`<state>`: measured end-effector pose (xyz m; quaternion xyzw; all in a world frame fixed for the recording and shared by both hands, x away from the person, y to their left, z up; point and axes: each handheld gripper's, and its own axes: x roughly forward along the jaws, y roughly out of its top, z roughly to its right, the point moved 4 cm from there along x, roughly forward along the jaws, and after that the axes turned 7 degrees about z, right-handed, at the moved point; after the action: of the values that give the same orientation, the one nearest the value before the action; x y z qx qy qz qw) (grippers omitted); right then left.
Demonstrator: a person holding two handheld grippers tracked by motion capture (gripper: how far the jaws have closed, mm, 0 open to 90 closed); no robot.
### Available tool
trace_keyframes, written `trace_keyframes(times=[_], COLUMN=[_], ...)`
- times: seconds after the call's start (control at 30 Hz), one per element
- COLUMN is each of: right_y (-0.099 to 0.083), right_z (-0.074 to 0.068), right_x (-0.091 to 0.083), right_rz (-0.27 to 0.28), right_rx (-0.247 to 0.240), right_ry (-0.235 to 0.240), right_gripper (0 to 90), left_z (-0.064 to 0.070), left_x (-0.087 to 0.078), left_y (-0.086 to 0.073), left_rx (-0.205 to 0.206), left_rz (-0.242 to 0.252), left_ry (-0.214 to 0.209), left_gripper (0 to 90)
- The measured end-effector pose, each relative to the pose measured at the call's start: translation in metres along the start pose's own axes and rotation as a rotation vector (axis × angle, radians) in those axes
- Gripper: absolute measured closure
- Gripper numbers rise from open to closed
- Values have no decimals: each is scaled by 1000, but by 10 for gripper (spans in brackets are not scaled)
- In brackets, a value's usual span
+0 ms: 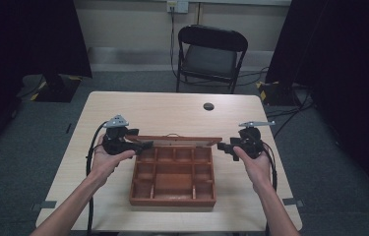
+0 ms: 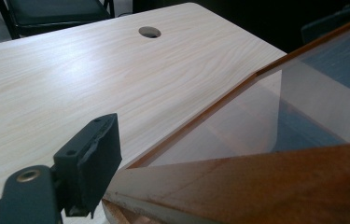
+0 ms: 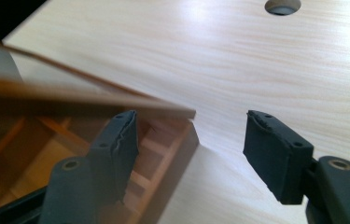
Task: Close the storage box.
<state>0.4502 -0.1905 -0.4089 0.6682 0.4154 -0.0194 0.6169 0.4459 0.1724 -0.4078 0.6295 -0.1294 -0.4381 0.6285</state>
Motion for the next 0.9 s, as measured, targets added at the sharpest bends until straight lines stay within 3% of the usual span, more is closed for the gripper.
trace_keyframes(times=[0.17,0.37,0.4,0.5,0.7,0.8,0.9], right_y=[18,44,48,56,65,65,65], right_z=[-4,-22,-26,-40,-78,-97,-112], right_x=[-2,-11,-13,-20,-25,-20,-13], right_rz=[46,90,104,129,104,82,61], right_rx=[-9,-61,-68,-86,-144,-176,-197], right_ry=[-7,49,67,132,232,286,337], right_gripper=[352,352,359,345,313,346,434], left_z=[3,6,6,8,8,4,4], left_x=[-1,-4,-6,-8,-10,-11,-11], left_y=[-3,-6,-7,-9,-14,-15,-18], left_rx=[-2,19,29,6,6,-21,-15], left_rz=[-7,-27,-26,-11,-20,-14,-18], left_ry=[0,0,6,-5,-9,-8,-8], left_gripper=[173,167,168,168,167,162,159])
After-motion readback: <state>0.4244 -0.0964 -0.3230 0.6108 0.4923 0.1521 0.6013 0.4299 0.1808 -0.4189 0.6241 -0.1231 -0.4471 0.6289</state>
